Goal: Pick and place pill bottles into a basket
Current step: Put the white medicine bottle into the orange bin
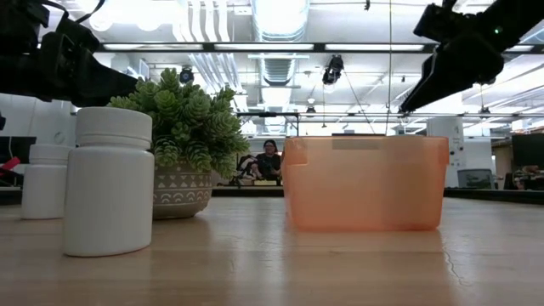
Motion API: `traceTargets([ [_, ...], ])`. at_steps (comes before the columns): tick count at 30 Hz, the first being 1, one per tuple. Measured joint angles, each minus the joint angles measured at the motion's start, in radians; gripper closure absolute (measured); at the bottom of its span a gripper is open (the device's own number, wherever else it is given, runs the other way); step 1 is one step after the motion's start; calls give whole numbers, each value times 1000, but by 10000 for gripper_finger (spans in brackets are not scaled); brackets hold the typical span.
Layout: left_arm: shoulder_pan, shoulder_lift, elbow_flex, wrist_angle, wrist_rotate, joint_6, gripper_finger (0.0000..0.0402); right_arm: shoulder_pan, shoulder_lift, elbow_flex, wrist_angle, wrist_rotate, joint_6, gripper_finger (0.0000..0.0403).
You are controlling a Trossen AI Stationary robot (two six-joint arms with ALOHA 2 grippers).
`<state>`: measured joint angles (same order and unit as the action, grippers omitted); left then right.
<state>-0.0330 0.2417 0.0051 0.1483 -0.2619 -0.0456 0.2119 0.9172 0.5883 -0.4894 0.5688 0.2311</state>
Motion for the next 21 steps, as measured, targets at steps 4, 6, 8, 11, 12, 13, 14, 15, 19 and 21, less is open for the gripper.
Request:
traceTargets([
  [4, 0, 0, 0, 0, 0, 0, 184, -15, -7, -37, 0, 4, 16, 94],
  [6, 0, 0, 0, 0, 0, 0, 184, -27, -8, -55, 0, 6, 18, 77],
  [8, 0, 0, 0, 0, 0, 0, 184, -36, -7, -70, 0, 7, 28, 63],
  [11, 0, 0, 0, 0, 0, 0, 184, -38, -8, -92, 1, 7, 38, 51],
  [12, 0, 0, 0, 0, 0, 0, 184, -38, -9, -98, 1, 7, 39, 49],
  [13, 0, 0, 0, 0, 0, 0, 184, -38, -12, -103, 1, 7, 39, 49],
  [14, 0, 0, 0, 0, 0, 0, 184, -38, -15, -107, 1, 7, 39, 50],
  [15, 0, 0, 0, 0, 0, 0, 184, -38, -19, -110, 1, 7, 39, 51],
  [19, 0, 0, 0, 0, 0, 0, 184, -38, -53, -121, 2, 3, 30, 58],
  [21, 0, 0, 0, 0, 0, 0, 184, -38, -77, -127, 2, 3, 24, 61],
])
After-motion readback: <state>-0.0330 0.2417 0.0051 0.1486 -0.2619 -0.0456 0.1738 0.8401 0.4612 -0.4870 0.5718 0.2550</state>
